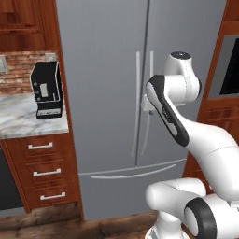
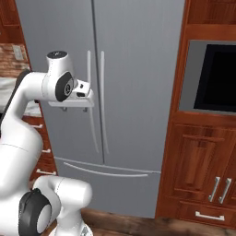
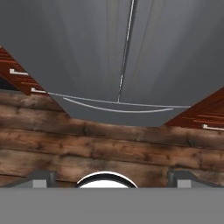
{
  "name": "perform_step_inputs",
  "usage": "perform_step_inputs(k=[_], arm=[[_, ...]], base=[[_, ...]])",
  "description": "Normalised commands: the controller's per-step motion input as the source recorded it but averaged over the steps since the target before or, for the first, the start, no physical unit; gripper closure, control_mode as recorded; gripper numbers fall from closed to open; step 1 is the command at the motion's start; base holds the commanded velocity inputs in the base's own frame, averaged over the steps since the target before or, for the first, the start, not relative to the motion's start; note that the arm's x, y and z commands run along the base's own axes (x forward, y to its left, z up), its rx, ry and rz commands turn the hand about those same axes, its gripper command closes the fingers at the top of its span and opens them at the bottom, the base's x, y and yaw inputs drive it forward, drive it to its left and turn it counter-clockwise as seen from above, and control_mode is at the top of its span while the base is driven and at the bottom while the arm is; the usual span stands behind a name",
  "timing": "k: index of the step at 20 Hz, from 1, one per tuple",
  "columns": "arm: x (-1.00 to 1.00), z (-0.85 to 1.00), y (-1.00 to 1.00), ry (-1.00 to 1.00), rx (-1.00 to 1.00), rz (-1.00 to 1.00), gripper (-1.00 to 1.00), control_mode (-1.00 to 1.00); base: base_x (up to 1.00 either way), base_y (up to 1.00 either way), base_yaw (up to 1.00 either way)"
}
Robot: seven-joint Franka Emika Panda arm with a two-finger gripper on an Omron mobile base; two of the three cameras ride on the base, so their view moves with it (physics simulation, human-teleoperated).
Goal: Open the fridge, remove the pear, lime, and steak, and place them on any counter.
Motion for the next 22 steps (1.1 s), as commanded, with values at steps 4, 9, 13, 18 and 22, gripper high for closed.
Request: perform_step_inputs(k=[4,9,13,18,22], arm=[[0.0,-0.09,0.0,-0.16,0.08,0.05,-1.0,-1.0],[0.0,-0.07,-0.29,-0.26,0.16,0.04,-1.0,-1.0],[0.0,-0.19,-0.32,0.0,0.0,0.0,-1.0,-1.0],[-0.01,-0.09,-0.13,-0.03,0.08,0.04,-1.0,-1.0],[0.44,0.0,0.0,0.0,0.11,-0.01,-1.0,-1.0]], base=[[0.0,0.0,0.03],[0.0,0.0,0.0],[0.0,0.0,0.0],[0.0,0.0,0.0],[0.0,0.0,0.0]])
